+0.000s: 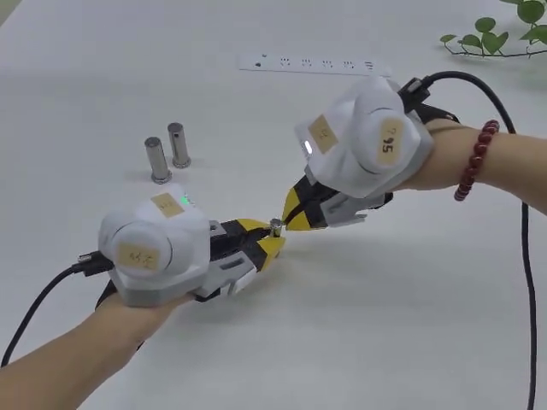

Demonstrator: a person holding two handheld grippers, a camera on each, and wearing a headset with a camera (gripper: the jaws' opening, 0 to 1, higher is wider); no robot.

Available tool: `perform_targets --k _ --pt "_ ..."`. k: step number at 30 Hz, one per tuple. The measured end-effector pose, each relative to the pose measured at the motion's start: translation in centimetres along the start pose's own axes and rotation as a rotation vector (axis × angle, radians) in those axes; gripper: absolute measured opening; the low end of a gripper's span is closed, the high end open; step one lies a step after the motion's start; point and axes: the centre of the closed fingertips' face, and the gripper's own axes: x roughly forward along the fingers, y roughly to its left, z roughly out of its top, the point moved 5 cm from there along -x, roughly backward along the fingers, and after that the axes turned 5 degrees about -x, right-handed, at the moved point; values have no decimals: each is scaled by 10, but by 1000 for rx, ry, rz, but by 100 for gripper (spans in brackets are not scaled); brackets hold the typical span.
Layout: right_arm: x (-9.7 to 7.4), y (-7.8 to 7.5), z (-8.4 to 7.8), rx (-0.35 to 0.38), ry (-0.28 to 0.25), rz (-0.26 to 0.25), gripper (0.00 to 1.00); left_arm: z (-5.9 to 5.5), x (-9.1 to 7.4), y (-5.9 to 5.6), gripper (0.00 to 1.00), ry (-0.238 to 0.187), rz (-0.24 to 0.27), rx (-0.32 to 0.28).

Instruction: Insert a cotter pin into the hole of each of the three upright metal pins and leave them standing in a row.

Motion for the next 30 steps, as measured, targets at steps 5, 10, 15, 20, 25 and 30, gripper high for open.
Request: perform_targets --k 5,10,15,20,25,30 --pt "0 1 2 6 -4 2 3 0 0 -1 8 0 -2 1" --pt "1 0 3 11 -9 4 3 0 0 -1 8 0 -4 3" --pt "2 -1 2 38 -15 5 4 0 0 -1 8 -1 -3 2" --pt "-1 -3 3 53 -28 2 8 0 0 -1 8 -1 -5 2" --pt "-2 -2 1 71 -23 5 9 -1 0 -1 8 1 -5 4" --pt "-4 -1 -3 81 -14 7 9 -1 0 -1 8 1 -5 4"
